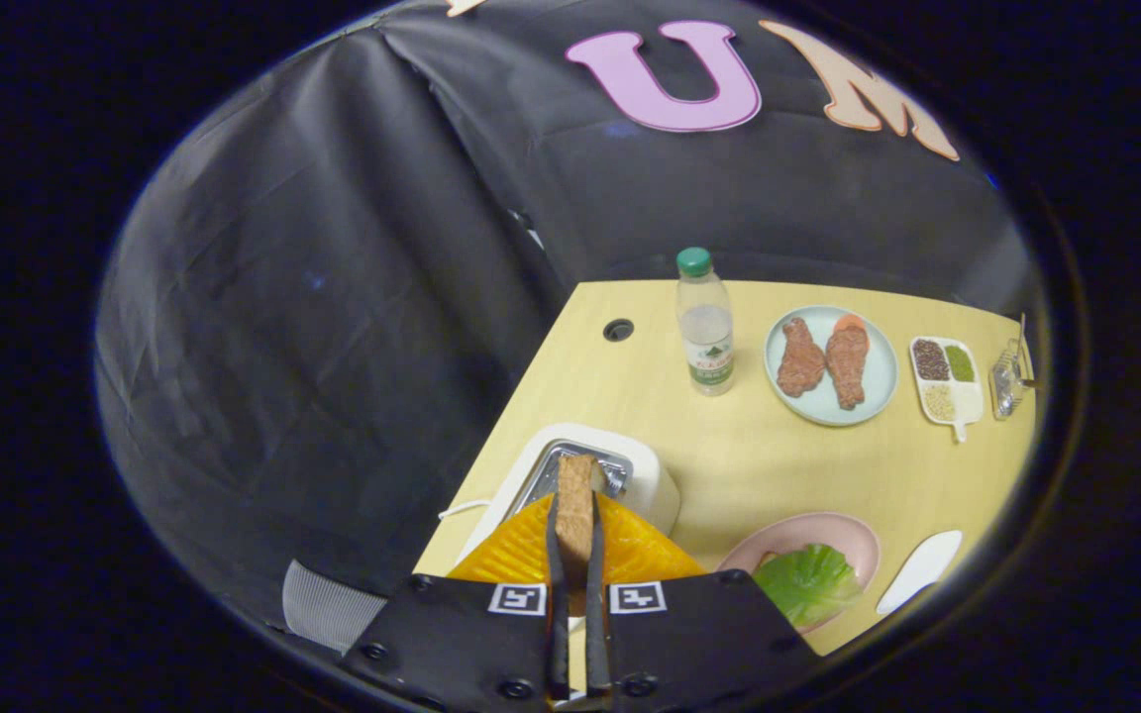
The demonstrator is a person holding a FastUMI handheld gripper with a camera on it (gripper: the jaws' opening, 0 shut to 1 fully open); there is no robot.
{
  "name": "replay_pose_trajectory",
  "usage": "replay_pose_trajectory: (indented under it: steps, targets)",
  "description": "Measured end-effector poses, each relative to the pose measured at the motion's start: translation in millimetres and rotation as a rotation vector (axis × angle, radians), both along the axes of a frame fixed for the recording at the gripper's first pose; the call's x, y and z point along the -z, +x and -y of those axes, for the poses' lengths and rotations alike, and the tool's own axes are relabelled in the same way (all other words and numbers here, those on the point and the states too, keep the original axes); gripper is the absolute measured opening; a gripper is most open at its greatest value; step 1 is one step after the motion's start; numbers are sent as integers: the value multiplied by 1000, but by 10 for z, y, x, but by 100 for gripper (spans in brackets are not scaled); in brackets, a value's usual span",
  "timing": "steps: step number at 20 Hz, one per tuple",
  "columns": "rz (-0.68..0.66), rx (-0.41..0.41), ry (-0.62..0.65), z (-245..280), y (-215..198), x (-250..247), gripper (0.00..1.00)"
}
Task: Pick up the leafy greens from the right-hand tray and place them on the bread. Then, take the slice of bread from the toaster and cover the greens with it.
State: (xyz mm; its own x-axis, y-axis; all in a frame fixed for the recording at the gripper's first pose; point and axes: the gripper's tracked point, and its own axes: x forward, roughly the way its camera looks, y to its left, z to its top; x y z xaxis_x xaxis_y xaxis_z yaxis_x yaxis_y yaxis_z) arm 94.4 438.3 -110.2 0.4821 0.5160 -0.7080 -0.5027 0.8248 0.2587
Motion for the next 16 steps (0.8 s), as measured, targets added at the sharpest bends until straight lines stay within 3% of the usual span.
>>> replay_pose_trajectory:
  steps: [8,16]
  targets:
    - [42,93,73,722,124,-379,9]
    - [-70,192,138,1422,97,139,9]
